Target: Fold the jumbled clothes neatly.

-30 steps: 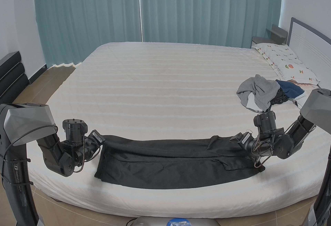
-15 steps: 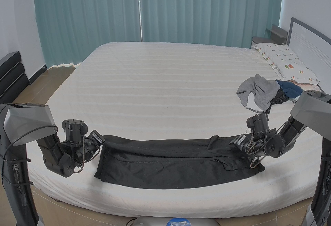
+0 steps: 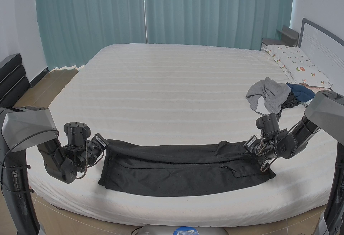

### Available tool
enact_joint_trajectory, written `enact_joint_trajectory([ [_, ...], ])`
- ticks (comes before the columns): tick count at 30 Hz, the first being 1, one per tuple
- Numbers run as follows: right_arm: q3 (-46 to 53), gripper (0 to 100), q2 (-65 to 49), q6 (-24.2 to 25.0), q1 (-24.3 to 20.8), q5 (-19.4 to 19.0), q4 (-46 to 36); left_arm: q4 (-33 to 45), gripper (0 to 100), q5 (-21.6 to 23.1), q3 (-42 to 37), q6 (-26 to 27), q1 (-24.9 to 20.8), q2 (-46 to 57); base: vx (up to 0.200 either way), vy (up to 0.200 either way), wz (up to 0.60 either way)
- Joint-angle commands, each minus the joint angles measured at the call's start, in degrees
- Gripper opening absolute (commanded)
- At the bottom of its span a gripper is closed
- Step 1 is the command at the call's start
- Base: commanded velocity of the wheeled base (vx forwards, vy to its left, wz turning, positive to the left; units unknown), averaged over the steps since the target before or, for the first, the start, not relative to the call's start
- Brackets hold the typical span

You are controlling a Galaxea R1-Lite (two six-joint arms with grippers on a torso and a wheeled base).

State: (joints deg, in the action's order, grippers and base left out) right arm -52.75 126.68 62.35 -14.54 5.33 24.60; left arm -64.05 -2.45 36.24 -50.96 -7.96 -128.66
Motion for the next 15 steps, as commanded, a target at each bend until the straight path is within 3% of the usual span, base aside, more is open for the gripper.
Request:
enact_joint_trajectory([
  [1,-0.2,0,-1.7,0.0,0.0,-0.1,0.4,0.0,0,0.0,0.3,0.0,0.1,0.8,0.000,0.000,0.00],
  [7,-2.8,0,-2.0,0.1,0.9,0.1,0.8,-0.1,0,-0.2,2.8,-0.3,0.1,0.3,0.000,0.000,0.00],
  [15,-5.9,0,-1.6,1.1,1.4,3.4,5.2,-0.4,0,-1.0,7.3,-7.1,0.5,-0.2,0.000,0.000,0.00],
])
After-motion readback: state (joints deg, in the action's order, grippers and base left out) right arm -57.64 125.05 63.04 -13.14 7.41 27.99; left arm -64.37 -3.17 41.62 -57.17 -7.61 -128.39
